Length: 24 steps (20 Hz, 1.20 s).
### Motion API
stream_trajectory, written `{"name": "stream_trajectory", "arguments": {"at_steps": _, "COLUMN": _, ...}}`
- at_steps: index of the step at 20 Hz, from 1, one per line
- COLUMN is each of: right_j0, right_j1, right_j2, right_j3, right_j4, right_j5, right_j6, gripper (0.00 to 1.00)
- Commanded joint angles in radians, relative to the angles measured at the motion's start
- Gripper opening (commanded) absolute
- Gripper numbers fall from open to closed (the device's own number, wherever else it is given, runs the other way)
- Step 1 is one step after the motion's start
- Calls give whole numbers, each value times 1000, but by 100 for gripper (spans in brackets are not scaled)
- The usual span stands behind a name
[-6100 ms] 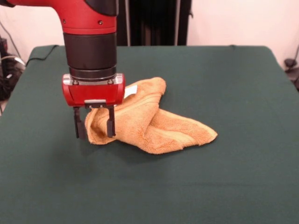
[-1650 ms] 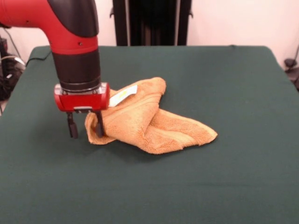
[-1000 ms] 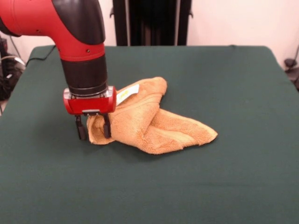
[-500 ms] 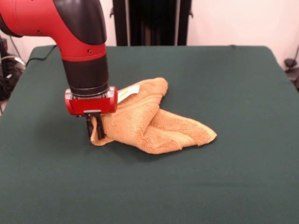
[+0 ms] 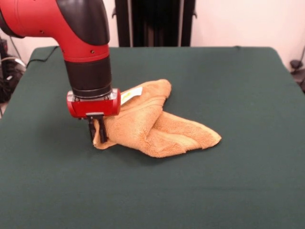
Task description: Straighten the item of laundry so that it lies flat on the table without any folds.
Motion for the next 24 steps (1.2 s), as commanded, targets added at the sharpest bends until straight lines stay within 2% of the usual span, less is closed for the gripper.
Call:
{"name": "stream_trajectory", "arguments": {"at_steps": 1, "right_j0": 39, "right_j1": 57, "right_j2": 83, "right_j3": 96, "right_j4": -23, "right_j5": -28, "right_j6": 61, "gripper": 0}}
{"name": "stream_trajectory", "arguments": {"at_steps": 8, "right_j0": 52, "right_j1": 8, "right_j2": 118, "right_j3": 140, "right_j4": -12, "right_j5": -22, "right_j6": 63, "gripper": 0}}
{"name": "stream_trajectory", "arguments": {"at_steps": 16, "right_j0": 75, "right_j1": -14, "right_j2": 95, "right_j3": 149, "right_j4": 18, "right_j5": 18, "right_j6": 95, "gripper": 0}}
{"name": "stream_trajectory", "arguments": {"at_steps": 24, "right_j0": 74, "right_j1": -60, "right_j2": 98, "right_j3": 217, "right_j4": 28, "right_j5": 14, "right_j6": 113, "gripper": 0}}
